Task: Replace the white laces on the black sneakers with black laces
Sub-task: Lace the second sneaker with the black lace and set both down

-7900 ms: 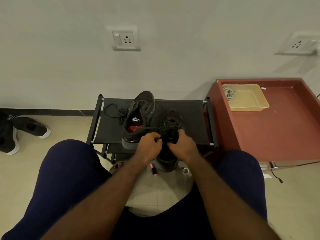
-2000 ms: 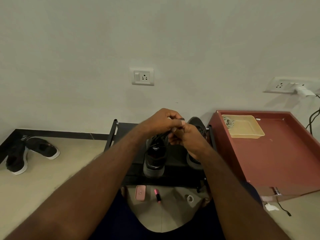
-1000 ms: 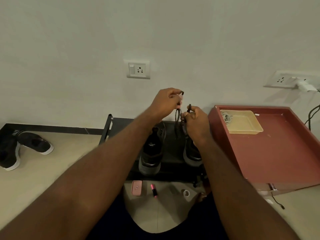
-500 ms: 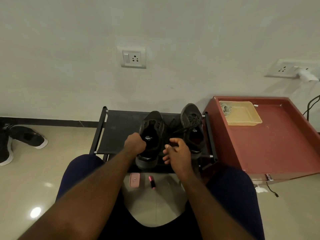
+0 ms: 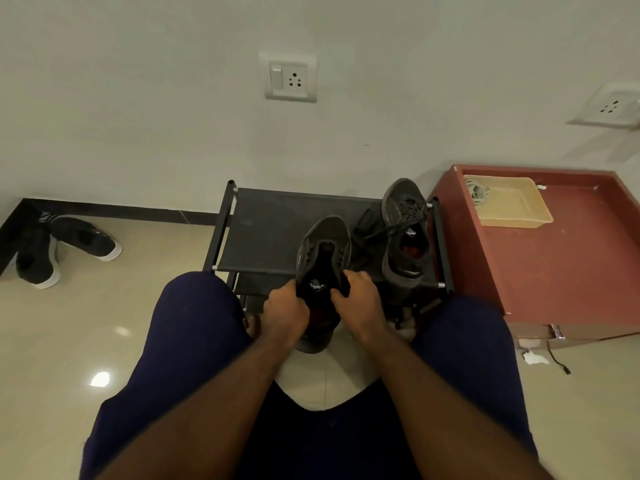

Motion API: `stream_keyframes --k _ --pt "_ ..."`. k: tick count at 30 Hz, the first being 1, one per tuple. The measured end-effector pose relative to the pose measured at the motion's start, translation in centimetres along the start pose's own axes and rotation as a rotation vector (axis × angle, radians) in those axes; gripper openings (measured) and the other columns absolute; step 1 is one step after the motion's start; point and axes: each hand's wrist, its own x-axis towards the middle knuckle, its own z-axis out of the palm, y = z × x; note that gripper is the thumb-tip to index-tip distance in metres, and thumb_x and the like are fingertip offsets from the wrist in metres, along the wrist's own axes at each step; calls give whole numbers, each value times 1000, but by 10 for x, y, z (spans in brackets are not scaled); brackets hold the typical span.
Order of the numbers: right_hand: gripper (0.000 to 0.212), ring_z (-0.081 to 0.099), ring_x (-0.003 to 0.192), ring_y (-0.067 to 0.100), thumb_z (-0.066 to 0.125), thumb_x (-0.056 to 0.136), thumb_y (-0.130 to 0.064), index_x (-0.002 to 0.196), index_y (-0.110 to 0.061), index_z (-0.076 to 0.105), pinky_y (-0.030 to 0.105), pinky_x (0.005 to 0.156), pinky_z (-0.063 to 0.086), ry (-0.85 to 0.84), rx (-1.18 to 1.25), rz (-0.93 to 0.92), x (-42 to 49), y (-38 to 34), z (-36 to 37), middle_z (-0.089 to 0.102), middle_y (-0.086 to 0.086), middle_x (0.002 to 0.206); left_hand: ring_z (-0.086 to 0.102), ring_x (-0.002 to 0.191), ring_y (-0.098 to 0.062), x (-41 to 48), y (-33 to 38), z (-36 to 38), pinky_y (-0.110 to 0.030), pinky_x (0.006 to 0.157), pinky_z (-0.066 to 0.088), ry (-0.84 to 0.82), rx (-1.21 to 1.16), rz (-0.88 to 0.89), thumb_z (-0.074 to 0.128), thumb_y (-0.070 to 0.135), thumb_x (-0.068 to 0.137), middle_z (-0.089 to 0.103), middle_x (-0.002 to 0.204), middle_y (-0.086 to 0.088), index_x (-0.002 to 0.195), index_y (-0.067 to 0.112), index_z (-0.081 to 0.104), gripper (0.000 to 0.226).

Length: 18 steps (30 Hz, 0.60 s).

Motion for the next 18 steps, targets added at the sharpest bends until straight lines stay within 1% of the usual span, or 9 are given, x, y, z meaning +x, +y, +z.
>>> stream_keyframes --k 2,4,6,8,10,12,14,16,18 --pt "27 60 102 26 61 91 -15 117 -9 65 33 89 49 30 -12 17 -1 2 2 55 9 114 64 102 -31 -1 -1 0 -43 89 55 -22 -50 -9 48 10 89 68 112 -12 125 15 60 39" --pt "26 60 100 26 60 91 -14 116 -9 66 36 90 50 60 -2 23 -1 1 3 57 10 114 65 101 -29 2 0 -3 -43 87 55 -22 -92 6 53 13 88 68 111 -9 126 17 58 39" --pt "24 60 99 24 60 91 -14 114 -9 67 37 90 51 79 17 18 -1 1 3 58 9 112 64 104 -26 5 3 -7 -43 90 54 10 -134 89 58 16 88 67 114 -6 129 20 56 42" --pt "24 60 97 24 60 91 -14 113 -10 68 39 89 52 86 21 -1 -2 2 4 59 9 109 60 111 -23 14 7 -9 -39 96 50 52 -139 211 59 16 90 63 123 -4 136 21 54 46" --pt "23 61 96 23 59 92 -13 113 -11 68 41 88 53 89 22 -8 -2 4 4 58 7 107 56 118 -25 25 13 -8 -34 99 45 49 -50 329 55 12 92 55 133 -6 138 19 54 47" --pt "24 61 95 22 59 93 -13 114 -12 68 38 86 53 82 17 -8 -1 5 5 58 5 106 50 125 -29 33 20 -6 -39 103 44 -22 64 383 51 9 92 43 145 -10 140 21 53 50" --pt "22 61 92 21 59 92 -13 111 -14 69 36 83 53 79 3 -8 0 6 4 57 2 103 45 128 -35 39 26 -4 -47 105 44 -106 174 377 51 11 91 28 155 -14 145 26 46 56" --pt "21 61 91 20 61 91 -14 110 -14 69 35 81 54 69 -10 -8 3 8 4 58 2 102 43 129 -37 46 29 -3 -49 104 44 -166 257 332 52 13 91 17 159 -14 150 31 36 63" --pt "19 60 90 18 62 90 -16 108 -15 69 33 79 52 46 -14 -8 6 10 3 58 1 101 39 130 -38 52 33 -3 -48 104 44 -202 316 307 54 16 92 12 161 -14 152 36 30 67"
